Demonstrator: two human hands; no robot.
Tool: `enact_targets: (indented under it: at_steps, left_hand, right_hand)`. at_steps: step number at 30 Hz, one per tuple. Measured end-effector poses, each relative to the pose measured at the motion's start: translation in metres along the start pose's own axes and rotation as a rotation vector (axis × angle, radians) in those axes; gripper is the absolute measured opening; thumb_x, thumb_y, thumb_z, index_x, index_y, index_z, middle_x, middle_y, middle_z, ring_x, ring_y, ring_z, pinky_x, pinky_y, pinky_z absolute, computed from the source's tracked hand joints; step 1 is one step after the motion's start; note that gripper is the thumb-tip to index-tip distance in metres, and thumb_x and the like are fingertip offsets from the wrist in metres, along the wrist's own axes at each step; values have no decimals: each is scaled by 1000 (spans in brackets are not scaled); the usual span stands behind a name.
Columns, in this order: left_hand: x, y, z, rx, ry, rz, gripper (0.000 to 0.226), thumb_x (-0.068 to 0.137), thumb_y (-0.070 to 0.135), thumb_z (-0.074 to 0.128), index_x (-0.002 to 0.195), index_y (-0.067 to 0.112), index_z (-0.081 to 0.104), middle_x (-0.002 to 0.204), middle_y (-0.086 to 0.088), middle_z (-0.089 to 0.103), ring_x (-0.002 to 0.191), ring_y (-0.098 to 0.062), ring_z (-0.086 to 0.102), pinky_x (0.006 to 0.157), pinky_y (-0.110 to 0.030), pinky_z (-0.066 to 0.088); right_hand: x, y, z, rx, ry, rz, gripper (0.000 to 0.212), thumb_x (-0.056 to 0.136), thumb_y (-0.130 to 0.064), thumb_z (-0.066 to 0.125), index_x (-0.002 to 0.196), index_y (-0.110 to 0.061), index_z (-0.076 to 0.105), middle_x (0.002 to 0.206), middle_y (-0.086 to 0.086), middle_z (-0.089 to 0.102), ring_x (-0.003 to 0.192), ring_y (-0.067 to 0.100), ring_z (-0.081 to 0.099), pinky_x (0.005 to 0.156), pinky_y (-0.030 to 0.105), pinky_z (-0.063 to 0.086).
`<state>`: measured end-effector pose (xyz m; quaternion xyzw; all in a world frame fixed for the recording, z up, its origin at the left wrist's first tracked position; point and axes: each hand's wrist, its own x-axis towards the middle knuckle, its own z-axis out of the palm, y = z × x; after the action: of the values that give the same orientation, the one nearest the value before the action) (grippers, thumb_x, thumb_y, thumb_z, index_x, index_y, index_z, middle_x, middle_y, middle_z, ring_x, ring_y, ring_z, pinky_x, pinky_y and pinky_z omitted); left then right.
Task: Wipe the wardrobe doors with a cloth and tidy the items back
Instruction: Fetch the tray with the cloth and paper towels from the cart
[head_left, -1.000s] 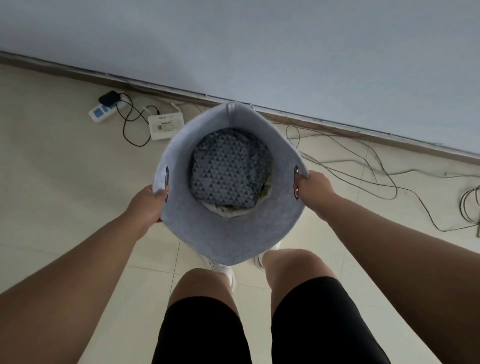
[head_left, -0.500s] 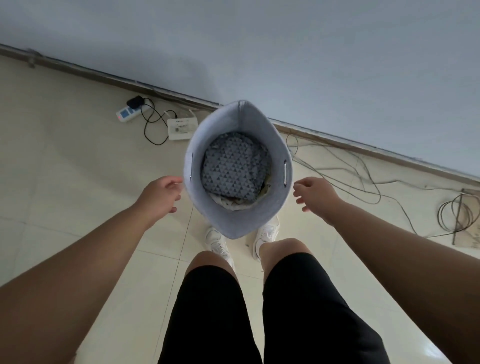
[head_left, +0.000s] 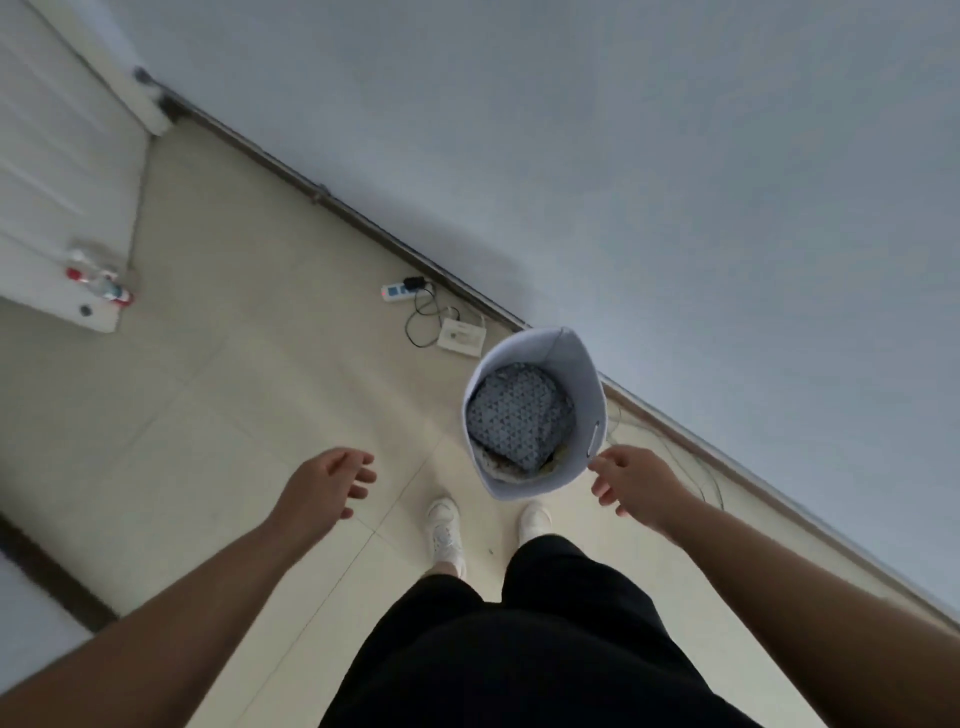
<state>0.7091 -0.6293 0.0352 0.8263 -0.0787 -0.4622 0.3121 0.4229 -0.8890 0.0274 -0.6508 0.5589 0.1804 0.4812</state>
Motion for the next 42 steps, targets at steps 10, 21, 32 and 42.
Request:
enact_targets:
  at_steps: [10,21,32,42]
  left_hand:
    - [-138,-111,34,-500,358,-248,27,109,37,51,109,22,73,97,2,82,93,-26,72,76,-38,54]
    - [-311,-234,164,-925,780,-514,26,107,36,53,103,25,76,90,5,81,91,-25,73,74,-37,54]
    - [-429,-350,252,-1269,1047,-666,33,108,39,50,99,22,77,88,4,80,84,-24,74,69,-36,54]
    - [-488,-383,289,-1532,1232,-797,33,108,39,51,100,21,77,90,-3,80,86,-26,73,67,-35,54]
  right_hand:
    - [27,-49,21,-454,-274,-300,25,98,-23,55,78,-12,67,68,5,73,59,14,64,51,27,49]
    - [-40,-117,126,-943,-527,-641,14,99,-16,60,89,-12,69,72,3,71,59,13,63,50,20,47]
    - [-173,-79,308,-1240,-741,-824,19,98,-27,57,86,-17,68,78,4,74,57,9,64,52,25,47]
    - [-255,-75,420,-1401,-872,-960,17,96,-22,58,88,-17,72,76,3,74,61,13,66,53,27,50]
